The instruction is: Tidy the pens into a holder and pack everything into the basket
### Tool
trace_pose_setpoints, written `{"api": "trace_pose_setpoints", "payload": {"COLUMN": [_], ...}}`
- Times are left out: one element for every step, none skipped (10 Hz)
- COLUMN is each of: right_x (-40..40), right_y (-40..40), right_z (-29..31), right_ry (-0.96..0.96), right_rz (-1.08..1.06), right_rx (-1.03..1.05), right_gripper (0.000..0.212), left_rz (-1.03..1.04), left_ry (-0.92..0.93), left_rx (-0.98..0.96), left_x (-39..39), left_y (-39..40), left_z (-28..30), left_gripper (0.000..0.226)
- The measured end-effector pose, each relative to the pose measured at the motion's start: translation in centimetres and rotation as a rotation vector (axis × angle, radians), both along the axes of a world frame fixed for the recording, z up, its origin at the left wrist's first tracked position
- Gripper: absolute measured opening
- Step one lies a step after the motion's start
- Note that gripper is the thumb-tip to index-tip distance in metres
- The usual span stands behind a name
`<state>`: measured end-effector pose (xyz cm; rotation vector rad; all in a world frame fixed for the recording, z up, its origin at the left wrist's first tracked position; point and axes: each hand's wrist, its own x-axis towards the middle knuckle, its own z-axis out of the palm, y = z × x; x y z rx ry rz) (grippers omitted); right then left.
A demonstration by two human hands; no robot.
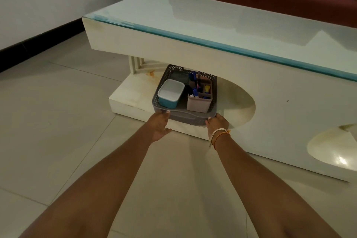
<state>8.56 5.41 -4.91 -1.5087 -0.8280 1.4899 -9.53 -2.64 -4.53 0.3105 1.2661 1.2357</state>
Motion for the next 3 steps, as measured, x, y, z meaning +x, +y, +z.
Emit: {"api": "trace_pose_setpoints", "payload": {"right_x": [0.0, -1.0, -1.2], "right_y": [0.1, -0.6, -1.6], "right_z": [0.3, 0.3, 1.3], "right_ry": [-0.111, -0.358, -0.54], "right_rz": [0.03, 0.011, 0.094], "right_rx": [0.007, 0.068, 0.109], "right_gripper": [0.037, 0.043, 0.059], "left_rz": [-0.069, -0.117, -0.095], "left_ry": [0.098, 0.434, 0.704], "left_rx": [0.023, -0.004, -0.007], "left_x": [0.2, 1.1, 1.7], "left_y": [0.0, -0.6, -0.9], "left_z": [0.5, 0.3, 0.1], "left_gripper": [0.051, 0.058, 0.07]}}
